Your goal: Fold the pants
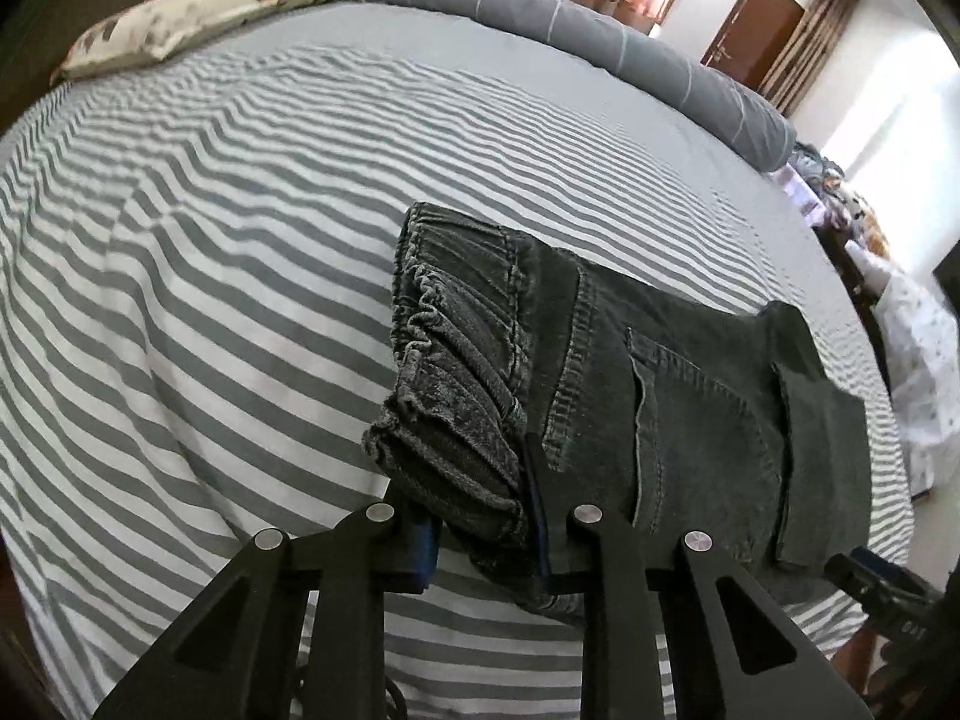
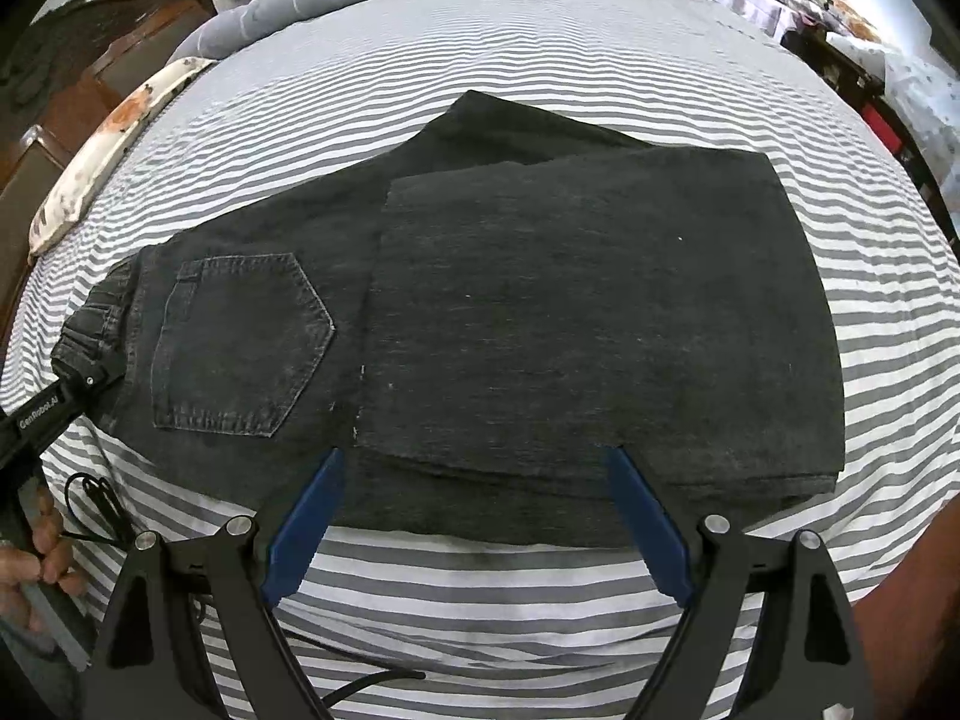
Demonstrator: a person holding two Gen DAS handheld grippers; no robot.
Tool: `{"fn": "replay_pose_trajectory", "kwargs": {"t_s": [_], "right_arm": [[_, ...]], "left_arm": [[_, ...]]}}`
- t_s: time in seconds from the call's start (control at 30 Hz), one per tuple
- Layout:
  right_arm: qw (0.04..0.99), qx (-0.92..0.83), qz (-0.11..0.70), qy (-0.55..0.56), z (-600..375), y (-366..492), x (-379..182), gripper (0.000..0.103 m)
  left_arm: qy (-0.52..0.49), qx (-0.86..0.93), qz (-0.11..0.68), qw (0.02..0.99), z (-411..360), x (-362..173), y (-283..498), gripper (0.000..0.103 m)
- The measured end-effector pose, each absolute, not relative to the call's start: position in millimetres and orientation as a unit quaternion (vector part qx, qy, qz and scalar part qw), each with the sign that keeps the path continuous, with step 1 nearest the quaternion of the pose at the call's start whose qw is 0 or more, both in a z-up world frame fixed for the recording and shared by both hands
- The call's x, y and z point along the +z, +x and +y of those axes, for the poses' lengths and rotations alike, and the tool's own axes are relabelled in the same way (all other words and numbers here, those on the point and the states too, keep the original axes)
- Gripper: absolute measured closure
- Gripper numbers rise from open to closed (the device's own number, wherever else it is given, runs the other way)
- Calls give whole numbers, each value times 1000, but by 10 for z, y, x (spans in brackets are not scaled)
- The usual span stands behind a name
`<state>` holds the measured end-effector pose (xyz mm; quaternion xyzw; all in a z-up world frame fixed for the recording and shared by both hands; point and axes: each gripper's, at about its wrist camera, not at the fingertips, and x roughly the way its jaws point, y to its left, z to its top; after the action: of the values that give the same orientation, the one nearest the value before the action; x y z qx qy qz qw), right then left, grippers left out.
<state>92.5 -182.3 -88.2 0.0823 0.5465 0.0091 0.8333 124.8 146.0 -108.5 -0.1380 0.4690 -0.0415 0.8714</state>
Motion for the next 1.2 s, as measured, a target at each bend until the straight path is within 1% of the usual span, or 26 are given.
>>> {"fn": "replay_pose_trajectory", "kwargs": {"t_s": [0.13,0.33,0.57,0.8,1.2], "right_arm": [[836,13,541,91,-1906,909,-870,16],[840,15,530,114,-2096,862,-808,16],[847,23,513,139,-2386,778,-711,16],[853,28,497,155,-2677,655,-638,16],[854,-1,477,210,-3313,503,-658,16]], "left_arm": [[-111,-28,468,876,1361,-1014,1234,80],[-66,-21,452,890,1128,-754,1167,81],[-57,-53,432,899,804,-363,1077,82],[-64,-100,415,902,321,-41,1061,83],[-14,-177,390,904,-728,173,1092,84]]}}
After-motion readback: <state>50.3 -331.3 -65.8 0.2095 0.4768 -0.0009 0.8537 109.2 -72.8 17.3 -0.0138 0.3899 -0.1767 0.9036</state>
